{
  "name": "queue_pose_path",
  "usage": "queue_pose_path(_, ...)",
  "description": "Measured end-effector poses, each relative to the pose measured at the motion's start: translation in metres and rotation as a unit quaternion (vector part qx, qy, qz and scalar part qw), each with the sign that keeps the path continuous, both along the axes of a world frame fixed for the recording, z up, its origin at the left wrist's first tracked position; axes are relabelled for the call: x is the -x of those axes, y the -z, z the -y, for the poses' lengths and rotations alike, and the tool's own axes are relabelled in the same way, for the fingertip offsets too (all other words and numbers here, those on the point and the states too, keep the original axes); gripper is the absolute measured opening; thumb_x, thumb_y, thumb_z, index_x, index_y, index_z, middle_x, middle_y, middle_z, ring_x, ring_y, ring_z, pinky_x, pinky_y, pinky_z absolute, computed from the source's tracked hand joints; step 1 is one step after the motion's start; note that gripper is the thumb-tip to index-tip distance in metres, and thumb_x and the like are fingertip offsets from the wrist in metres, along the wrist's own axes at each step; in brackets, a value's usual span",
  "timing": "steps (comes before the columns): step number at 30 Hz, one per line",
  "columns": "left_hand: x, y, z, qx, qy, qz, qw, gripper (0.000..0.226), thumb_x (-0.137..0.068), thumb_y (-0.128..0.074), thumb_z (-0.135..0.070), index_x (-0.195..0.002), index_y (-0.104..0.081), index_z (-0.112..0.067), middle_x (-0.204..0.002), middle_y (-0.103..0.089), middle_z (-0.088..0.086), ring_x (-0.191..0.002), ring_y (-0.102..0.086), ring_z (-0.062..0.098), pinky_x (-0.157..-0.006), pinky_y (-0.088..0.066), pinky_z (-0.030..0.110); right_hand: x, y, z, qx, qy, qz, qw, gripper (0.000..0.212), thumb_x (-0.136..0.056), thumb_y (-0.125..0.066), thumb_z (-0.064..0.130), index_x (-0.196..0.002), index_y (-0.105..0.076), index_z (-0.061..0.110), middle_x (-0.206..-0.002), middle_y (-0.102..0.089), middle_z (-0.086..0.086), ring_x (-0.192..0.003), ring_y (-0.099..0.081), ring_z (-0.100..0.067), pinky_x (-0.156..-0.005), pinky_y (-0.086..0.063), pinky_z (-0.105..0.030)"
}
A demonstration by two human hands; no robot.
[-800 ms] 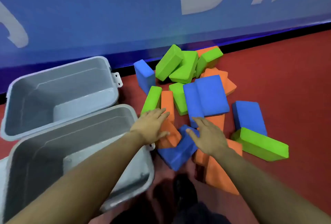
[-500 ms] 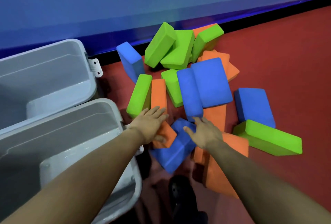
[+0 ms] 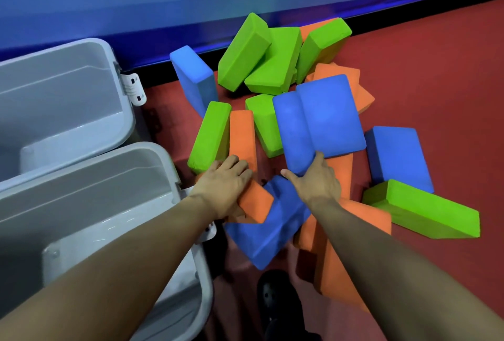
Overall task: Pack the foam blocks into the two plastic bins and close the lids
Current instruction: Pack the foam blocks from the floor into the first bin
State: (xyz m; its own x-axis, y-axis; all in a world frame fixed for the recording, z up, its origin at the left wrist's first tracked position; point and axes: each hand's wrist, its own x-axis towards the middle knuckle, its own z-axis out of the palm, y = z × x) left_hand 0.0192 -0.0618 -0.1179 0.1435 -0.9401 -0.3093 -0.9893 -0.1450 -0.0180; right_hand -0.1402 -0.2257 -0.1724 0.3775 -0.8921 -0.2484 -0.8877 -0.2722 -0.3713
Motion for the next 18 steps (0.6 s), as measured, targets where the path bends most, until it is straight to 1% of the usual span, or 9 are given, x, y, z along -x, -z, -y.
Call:
queue_pose_path(2,-0.003,-0.009,0.001,0.016,-0.016,-0.017,1.0,0.096,-0.062,-0.079,-0.065,-0.14,-0.043,-0.021,-0.138,-0.041,-0.005,-0.132,-0.033,0.022,-0.105,-0.034,0.037,0.0,-0.006,0.001,0.005,0.004,0.014,1.0,0.078,-0.078,-0.072,0.067,-0.127,-0.042,0.013,-0.121,-0.065,-0.011,-0.113,-0.061,-0.035,-0.082,-0.048,-0.044)
queue_pose_path(4,-0.003,-0.02,0.002,0.02,-0.02,-0.032,0.999,0.097,-0.06,-0.08,-0.065,-0.138,-0.043,-0.022,-0.137,-0.04,-0.007,-0.132,-0.033,0.021,-0.105,-0.033,0.037,0.004,-0.017,0.0,0.015,0.007,0.042,0.999,0.073,-0.079,-0.071,0.066,-0.123,-0.044,0.014,-0.117,-0.067,-0.01,-0.109,-0.063,-0.035,-0.078,-0.047,-0.043)
queue_pose_path(6,0.0,-0.034,0.0,0.029,-0.027,-0.041,0.998,0.096,-0.058,-0.08,-0.067,-0.135,-0.044,-0.022,-0.134,-0.041,-0.007,-0.13,-0.035,0.02,-0.104,-0.034,0.037,0.01,-0.034,-0.003,0.025,0.001,0.071,0.997,0.074,-0.081,-0.069,0.066,-0.129,-0.044,0.015,-0.121,-0.066,-0.007,-0.112,-0.063,-0.034,-0.079,-0.047,-0.042)
queue_pose_path(9,0.009,-0.066,-0.003,0.069,-0.06,-0.056,0.994,0.095,-0.057,-0.077,-0.075,-0.131,-0.046,-0.023,-0.127,-0.045,-0.005,-0.121,-0.044,0.021,-0.097,-0.038,0.039,0.019,-0.068,-0.007,0.045,-0.008,0.09,0.995,0.085,-0.083,-0.063,0.071,-0.142,-0.041,0.014,-0.136,-0.059,-0.007,-0.122,-0.059,-0.033,-0.087,-0.048,-0.042)
queue_pose_path(11,0.016,-0.097,-0.003,0.094,-0.093,-0.07,0.989,0.096,-0.058,-0.075,-0.078,-0.129,-0.046,-0.02,-0.124,-0.046,-0.001,-0.116,-0.049,0.023,-0.093,-0.039,0.041,0.026,-0.092,-0.012,0.053,-0.011,0.097,0.994,0.088,-0.084,-0.06,0.072,-0.145,-0.039,0.013,-0.143,-0.054,-0.009,-0.125,-0.056,-0.035,-0.092,-0.048,-0.044)
queue_pose_path(14,0.023,-0.143,-0.011,0.121,-0.132,-0.106,0.978,0.1,-0.057,-0.079,-0.076,-0.129,-0.043,-0.016,-0.122,-0.045,0.002,-0.111,-0.054,0.027,-0.087,-0.043,0.043,0.034,-0.132,-0.023,0.059,0.0,0.133,0.989,0.083,-0.086,-0.062,0.068,-0.142,-0.04,0.011,-0.141,-0.053,-0.013,-0.124,-0.056,-0.038,-0.091,-0.048,-0.046)
queue_pose_path(18,0.021,-0.19,-0.051,0.167,-0.159,-0.089,0.969,0.104,-0.054,-0.075,-0.081,-0.126,-0.044,-0.013,-0.117,-0.045,0.004,-0.106,-0.056,0.03,-0.083,-0.047,0.045,0.036,-0.192,-0.045,0.088,0.004,0.182,0.979,0.077,-0.085,-0.067,0.064,-0.139,-0.044,0.013,-0.137,-0.053,-0.012,-0.122,-0.055,-0.039,-0.092,-0.047,-0.048)
